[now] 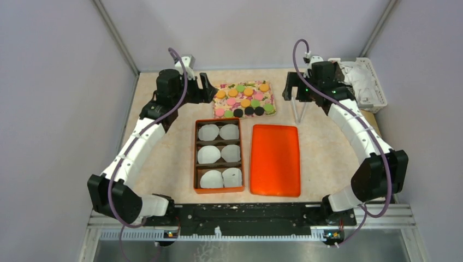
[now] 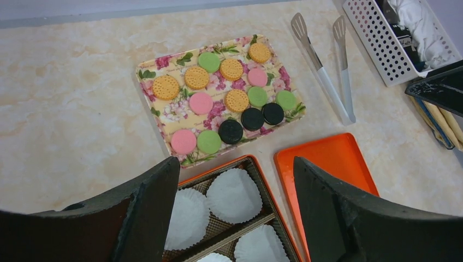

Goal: Pack the cookies

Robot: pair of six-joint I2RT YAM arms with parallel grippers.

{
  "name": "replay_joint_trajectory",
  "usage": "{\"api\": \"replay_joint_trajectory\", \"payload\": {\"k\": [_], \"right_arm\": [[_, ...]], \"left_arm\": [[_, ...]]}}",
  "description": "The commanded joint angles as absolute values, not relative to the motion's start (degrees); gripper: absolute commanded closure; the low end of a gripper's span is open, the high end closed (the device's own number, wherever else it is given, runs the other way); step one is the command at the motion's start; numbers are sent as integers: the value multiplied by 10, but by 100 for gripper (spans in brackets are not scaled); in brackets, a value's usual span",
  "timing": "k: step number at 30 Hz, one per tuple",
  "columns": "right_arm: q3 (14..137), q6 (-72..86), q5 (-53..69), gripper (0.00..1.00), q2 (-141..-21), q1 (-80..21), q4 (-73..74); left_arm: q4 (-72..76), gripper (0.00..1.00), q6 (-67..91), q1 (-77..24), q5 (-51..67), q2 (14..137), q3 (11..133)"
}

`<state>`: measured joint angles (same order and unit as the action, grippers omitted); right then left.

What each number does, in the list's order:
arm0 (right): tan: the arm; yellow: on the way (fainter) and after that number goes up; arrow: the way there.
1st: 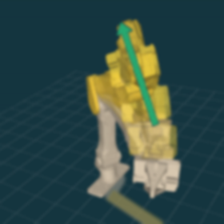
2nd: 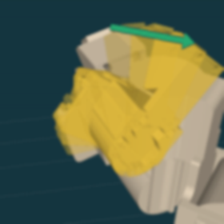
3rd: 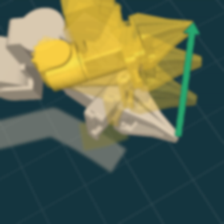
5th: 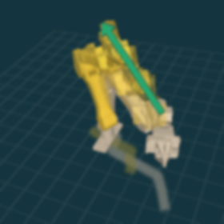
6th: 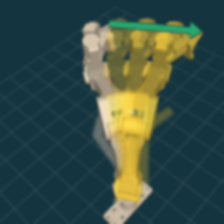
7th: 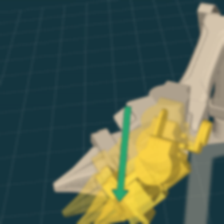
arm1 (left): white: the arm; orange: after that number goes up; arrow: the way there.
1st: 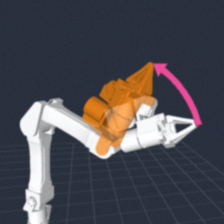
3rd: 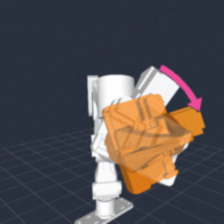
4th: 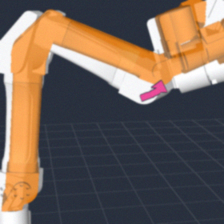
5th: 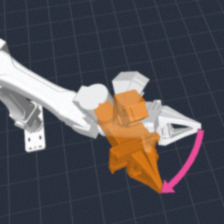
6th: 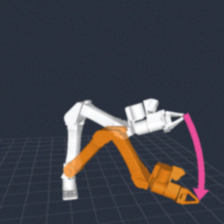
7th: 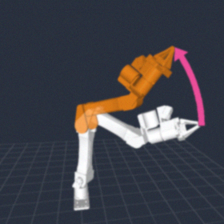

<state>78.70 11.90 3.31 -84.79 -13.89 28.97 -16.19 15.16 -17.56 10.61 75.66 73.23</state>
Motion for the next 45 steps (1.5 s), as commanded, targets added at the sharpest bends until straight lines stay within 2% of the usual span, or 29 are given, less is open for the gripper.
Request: {"api": "replay_joint_trajectory", "payload": {"k": [1, 6, 12, 28, 36, 45], "right_arm": [[779, 123, 2, 1, -866, -144, 276], [731, 133, -15, 1, -875, -133, 217], [758, 146, -56, 1, -946, -113, 250], [758, 157, -60, 1, -1047, -80, 245], [799, 163, -53, 1, -1115, -79, 244], [907, 172, -91, 1, -1201, -76, 271]], "left_arm": [[-134, 18, 162, -172, 104, 752, 722], [-112, 17, 173, -172, 126, 747, 706], [-108, 17, 175, -171, 136, 748, 697], [-107, 11, 168, -167, 139, 743, 672], [-109, 10, 167, -160, 137, 753, 667], [-105, 10, 168, -158, 142, 751, 659]]}}
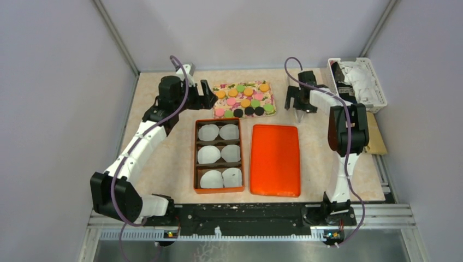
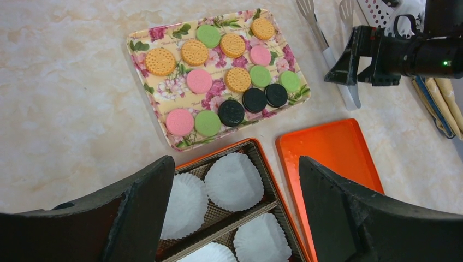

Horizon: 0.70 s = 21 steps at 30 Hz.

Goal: Pack the cookies

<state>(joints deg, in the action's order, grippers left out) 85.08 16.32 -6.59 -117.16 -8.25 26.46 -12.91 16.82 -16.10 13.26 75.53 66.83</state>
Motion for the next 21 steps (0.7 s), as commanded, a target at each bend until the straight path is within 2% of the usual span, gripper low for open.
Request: {"api": "replay_joint_trajectory", "payload": {"k": [1, 6, 11, 14, 19, 21], "right_arm": [[921, 172, -92, 1, -1211, -76, 277], [953, 173, -101, 2, -1247, -76, 293], [966, 167, -109, 7, -1269, -75, 295], [982, 165, -107, 14, -1286, -75, 303], [977, 164, -94, 33, -1290, -75, 298], [973, 162, -89, 48, -1286, -75, 296]], "left_arm": [[-104, 10, 169, -158, 142, 751, 659], [-103, 10, 170, -157, 139, 750, 654], [-101, 10, 171, -157, 144, 752, 648], [-98, 10, 177, -157, 151, 754, 644], [-94, 10, 181, -157, 157, 753, 641], [-95, 10, 181, -157, 155, 752, 639]]}}
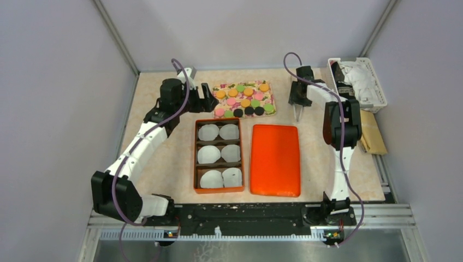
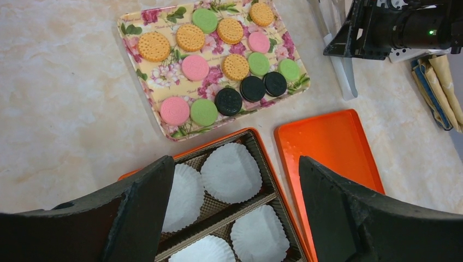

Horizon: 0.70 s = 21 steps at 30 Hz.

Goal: Pack the cookies

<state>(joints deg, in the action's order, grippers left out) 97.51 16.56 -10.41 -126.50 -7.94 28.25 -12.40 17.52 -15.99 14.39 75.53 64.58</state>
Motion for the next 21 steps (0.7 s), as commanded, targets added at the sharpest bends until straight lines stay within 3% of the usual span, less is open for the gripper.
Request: {"api": "replay_joint_trajectory", "payload": {"k": [1, 7, 21], "right_arm": [[972, 161, -88, 52, -1283, -75, 295], [971, 158, -83, 58, -1245, -74, 297], [990, 149, -57, 55, -1113, -84, 332]], "left_arm": [[-94, 10, 181, -157, 154, 752, 640], [-93, 10, 184, -157, 157, 753, 640], [-88, 10, 195, -157, 172, 732, 644]]}}
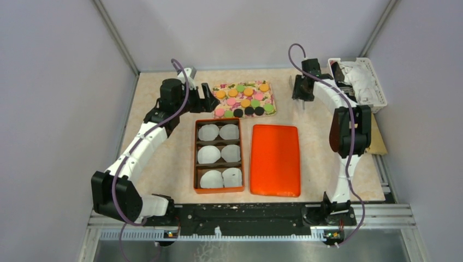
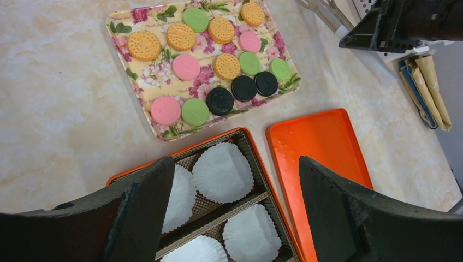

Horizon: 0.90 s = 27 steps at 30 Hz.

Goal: Pack the cookies

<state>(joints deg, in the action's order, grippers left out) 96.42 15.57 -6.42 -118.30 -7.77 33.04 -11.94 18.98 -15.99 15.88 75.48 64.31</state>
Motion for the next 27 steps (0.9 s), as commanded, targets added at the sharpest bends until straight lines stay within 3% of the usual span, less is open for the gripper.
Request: {"api": "replay_joint_trajectory", "payload": {"k": [1, 13, 19, 27], "right_arm": [[989, 149, -57, 54, -1107, -85, 334], [973, 149, -31, 51, -1098, -88, 348], [948, 146, -33, 64, -1068, -102, 328], [928, 134, -64, 69, -1010, -175, 317]], "left_arm": [[-87, 10, 195, -157, 172, 731, 644], [-86, 10, 199, -157, 174, 728, 641], [-86, 10, 201, -157, 171, 727, 640], [-91, 10, 204, -157, 152, 730, 637]]}}
